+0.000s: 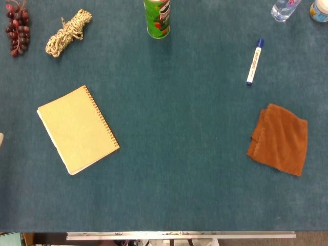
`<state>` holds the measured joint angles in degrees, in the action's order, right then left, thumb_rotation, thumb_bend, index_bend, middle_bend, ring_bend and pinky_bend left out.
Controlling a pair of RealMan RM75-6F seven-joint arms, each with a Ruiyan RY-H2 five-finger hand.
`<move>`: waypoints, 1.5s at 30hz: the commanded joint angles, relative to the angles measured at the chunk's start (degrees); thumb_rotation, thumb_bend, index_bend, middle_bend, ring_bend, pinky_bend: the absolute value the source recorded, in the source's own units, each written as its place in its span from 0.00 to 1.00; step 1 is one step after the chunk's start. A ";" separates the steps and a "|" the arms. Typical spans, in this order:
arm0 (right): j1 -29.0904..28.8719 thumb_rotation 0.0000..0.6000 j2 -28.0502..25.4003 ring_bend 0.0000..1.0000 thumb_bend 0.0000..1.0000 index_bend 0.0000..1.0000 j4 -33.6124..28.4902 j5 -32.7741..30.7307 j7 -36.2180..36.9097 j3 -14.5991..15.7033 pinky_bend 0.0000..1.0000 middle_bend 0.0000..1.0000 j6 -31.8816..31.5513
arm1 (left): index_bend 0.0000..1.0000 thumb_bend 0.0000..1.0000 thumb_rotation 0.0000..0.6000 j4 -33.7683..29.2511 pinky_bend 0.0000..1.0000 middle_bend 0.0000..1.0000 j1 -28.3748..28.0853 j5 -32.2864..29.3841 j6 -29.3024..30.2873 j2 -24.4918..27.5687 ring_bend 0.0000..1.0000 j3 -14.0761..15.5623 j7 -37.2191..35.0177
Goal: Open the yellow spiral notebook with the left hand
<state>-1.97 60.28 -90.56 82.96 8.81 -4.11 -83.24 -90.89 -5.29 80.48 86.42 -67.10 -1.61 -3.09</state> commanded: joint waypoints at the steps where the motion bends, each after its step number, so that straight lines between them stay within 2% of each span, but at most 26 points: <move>1: -0.03 1.00 -0.06 0.06 0.25 0.26 -0.11 0.06 -0.07 -0.06 0.11 0.25 -0.09 | 0.13 0.20 1.00 0.40 0.00 0.05 -0.09 0.23 -0.53 -0.10 0.00 -0.03 -0.04; 7: -0.33 1.00 -0.40 0.06 0.25 0.26 -0.57 0.50 -0.37 -0.24 0.11 0.25 -0.23 | 0.13 0.20 1.00 3.44 0.00 0.05 -1.51 2.12 -2.95 0.18 0.00 0.18 -0.30; 10: -0.63 1.00 -0.68 0.06 0.25 0.26 -1.14 0.91 -0.81 -0.35 0.11 0.25 -0.27 | 0.13 0.20 1.00 7.81 0.00 0.05 -3.78 4.94 -6.91 0.62 0.00 1.49 -1.79; 13: -0.95 1.00 -0.90 0.06 0.25 0.26 -1.96 1.36 -1.36 -0.40 0.11 0.25 -0.24 | 0.13 0.20 1.00 14.05 0.00 0.04 -7.02 9.58 -11.83 0.52 0.00 3.80 -6.32; 16: -1.20 1.00 -1.04 0.06 0.25 0.26 -2.60 1.73 -1.96 -0.38 0.11 0.25 -0.19 | 0.13 0.20 1.00 21.11 0.00 0.04 -9.30 13.23 -13.34 -1.59 0.00 4.95 -9.63; 22: -1.35 1.00 -1.50 0.06 0.25 0.26 -4.09 2.11 -3.32 -0.35 0.11 0.25 -0.51 | 0.12 0.20 1.00 37.04 0.00 0.03 -12.12 19.21 -11.77 -8.85 0.00 7.03 -15.40; 27: -1.38 1.00 -1.78 0.06 0.25 0.26 -4.97 2.20 -4.13 -0.27 0.11 0.25 -0.61 | 0.01 0.20 1.00 45.60 0.00 0.00 -13.84 22.35 -11.25 -13.44 0.00 9.07 -18.04; 35: -1.52 1.00 -1.82 0.06 0.25 0.26 -5.70 2.14 -5.05 -0.17 0.11 0.25 -0.55 | 0.00 0.20 1.00 57.75 0.00 0.00 -15.41 25.23 -8.61 -21.44 0.00 11.22 -20.59; 45: -1.24 1.00 -1.88 0.06 0.25 0.26 -5.45 1.48 -4.96 -0.14 0.11 0.24 -0.74 | 0.00 0.20 1.00 64.09 0.00 0.00 -16.22 26.45 -7.51 -26.23 0.00 13.62 -22.20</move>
<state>-3.21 58.40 -96.02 84.43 3.85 -4.26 -83.99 -27.00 -21.36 106.85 78.80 -93.06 11.83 -25.06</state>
